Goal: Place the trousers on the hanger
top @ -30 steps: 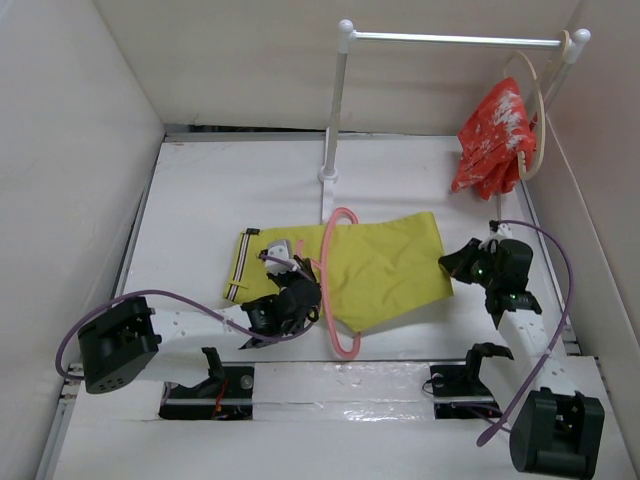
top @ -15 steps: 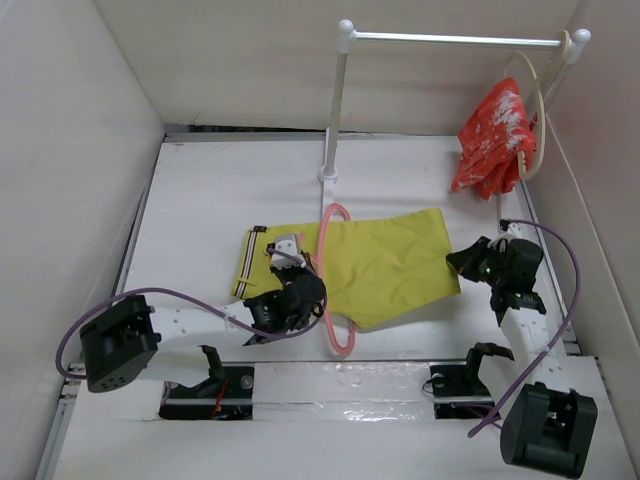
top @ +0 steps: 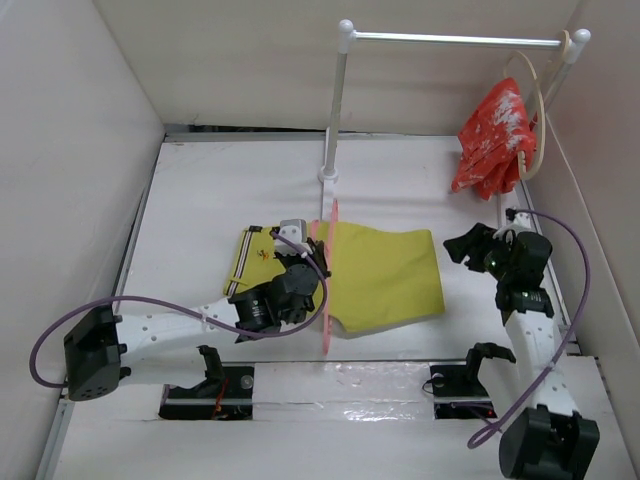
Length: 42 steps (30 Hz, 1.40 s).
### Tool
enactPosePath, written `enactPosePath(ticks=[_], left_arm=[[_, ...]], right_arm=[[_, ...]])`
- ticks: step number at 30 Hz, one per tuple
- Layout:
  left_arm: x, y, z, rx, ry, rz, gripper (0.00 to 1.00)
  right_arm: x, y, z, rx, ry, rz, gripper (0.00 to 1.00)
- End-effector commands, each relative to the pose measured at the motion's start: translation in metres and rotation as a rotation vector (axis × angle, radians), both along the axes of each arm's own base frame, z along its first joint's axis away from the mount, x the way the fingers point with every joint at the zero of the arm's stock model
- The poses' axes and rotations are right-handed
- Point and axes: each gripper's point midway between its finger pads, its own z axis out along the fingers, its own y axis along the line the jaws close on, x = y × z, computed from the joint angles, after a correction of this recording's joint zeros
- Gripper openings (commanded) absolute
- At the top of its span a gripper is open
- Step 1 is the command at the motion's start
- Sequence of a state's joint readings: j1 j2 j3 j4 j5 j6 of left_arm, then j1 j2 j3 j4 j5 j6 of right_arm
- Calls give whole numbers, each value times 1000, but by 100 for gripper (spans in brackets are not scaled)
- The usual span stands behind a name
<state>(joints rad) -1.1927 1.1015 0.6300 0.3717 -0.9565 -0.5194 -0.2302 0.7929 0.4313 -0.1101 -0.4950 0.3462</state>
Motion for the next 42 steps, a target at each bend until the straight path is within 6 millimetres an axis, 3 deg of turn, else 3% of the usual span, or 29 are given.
enactPosePath(ticks=[1,3,7,8,11,13,14,15,17,18,20,21,22,26,30,33,36,42], left_arm=[[-2,-14,67,-164,-72,-51,0],[-4,-18,73,-205,-70,-71,0],[-4,-18,83,-260,-92,-67,0],[-3,-18,92,-275,-99,-63,0],[-4,-20,115,-317,-124,-76,0],[-3,-24,129,-332,-145,-89,0],[-3,-24,134,-337,-151,-89,0],[-2,-27,134,-332,-148,-90,0],[-2,-31,137,-344,-154,-103,0],[-3,-33,137,-345,-154,-113,0],[-2,-35,140,-343,-158,-112,0],[-1,-35,141,-337,-157,-112,0],[-2,-35,142,-337,-158,-115,0],[-4,-36,146,-351,-165,-135,0],[-4,-38,150,-332,-164,-141,0],[-5,-37,154,-340,-172,-146,0],[-4,-40,159,-321,-180,-157,0],[-5,-62,175,-302,-190,-225,0]], right_arm=[[1,12,66,-56,-164,43,68],[-5,24,81,-42,-190,63,70],[-25,70,101,71,-243,187,70],[-33,93,108,129,-255,254,70],[-44,118,125,218,-271,280,71],[-64,153,139,312,-278,351,71],[-59,149,140,328,-275,309,72],[-69,166,144,363,-279,357,72],[-70,183,144,431,-269,363,73],[-68,198,129,427,-216,383,73],[-80,227,127,460,-189,455,72],[-79,241,114,439,-147,464,72],[-92,256,112,444,-132,511,72],[-93,284,111,485,-117,523,70],[-96,297,107,502,-97,525,60],[-102,302,108,522,-90,519,43],[-106,303,114,548,-93,507,19],[-112,306,146,681,-146,533,2]])
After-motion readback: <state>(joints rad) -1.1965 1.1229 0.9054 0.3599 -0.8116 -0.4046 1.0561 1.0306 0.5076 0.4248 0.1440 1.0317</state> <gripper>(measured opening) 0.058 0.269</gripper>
